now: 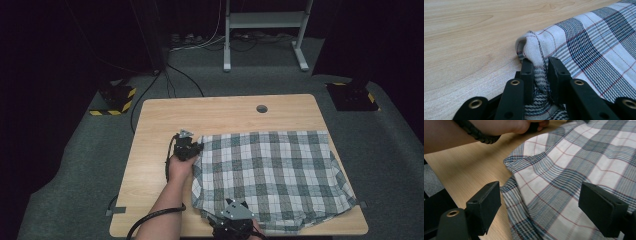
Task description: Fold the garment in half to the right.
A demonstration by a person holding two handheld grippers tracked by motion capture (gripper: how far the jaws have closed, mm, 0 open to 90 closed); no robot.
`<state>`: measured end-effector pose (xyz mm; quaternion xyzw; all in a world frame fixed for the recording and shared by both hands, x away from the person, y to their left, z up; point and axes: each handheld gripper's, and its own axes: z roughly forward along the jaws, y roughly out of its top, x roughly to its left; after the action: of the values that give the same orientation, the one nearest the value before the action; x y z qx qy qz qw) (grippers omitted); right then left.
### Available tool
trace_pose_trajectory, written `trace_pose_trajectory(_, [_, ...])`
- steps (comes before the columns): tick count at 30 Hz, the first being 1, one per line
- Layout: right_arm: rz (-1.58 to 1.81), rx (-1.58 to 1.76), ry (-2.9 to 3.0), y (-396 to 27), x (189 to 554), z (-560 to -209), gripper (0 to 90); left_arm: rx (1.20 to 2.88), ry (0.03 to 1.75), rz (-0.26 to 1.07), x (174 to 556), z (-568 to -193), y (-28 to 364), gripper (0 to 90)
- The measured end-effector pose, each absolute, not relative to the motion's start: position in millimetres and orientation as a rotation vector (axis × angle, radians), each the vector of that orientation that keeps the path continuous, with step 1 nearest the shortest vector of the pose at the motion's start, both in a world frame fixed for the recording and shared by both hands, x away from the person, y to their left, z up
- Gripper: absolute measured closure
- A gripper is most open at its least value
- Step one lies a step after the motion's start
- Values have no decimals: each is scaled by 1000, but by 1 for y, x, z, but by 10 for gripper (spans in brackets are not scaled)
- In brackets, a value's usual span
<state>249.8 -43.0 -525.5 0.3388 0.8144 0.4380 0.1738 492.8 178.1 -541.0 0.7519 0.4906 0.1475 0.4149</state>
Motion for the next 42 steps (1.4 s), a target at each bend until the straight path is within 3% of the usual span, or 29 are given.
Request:
trace_pose_trajectory(9, [1203,964,2349,-18,257,-536,243,1882,1237,357,493,-541,179,752])
trace_pose_trajectory(22, [1120,975,2363,5,263,-547,407,1879,1238,351,494,-541,180,752])
trace_pose_trajectory(25, [1094,972,2344,7,263,-547,478,1880,1238,353,493,-541,179,753])
trace_pose_trajectory(28, [1084,956,2321,9,263,-547,615,1881,1238,355,493,-541,179,753])
trace_pose_trajectory(34, [1049,919,2290,11,261,-548,806,1878,1241,349,494,-541,179,757])
trace_pose_trajectory(42, [1111,942,2270,5,262,-544,824,1816,1286,289,492,-539,182,828])
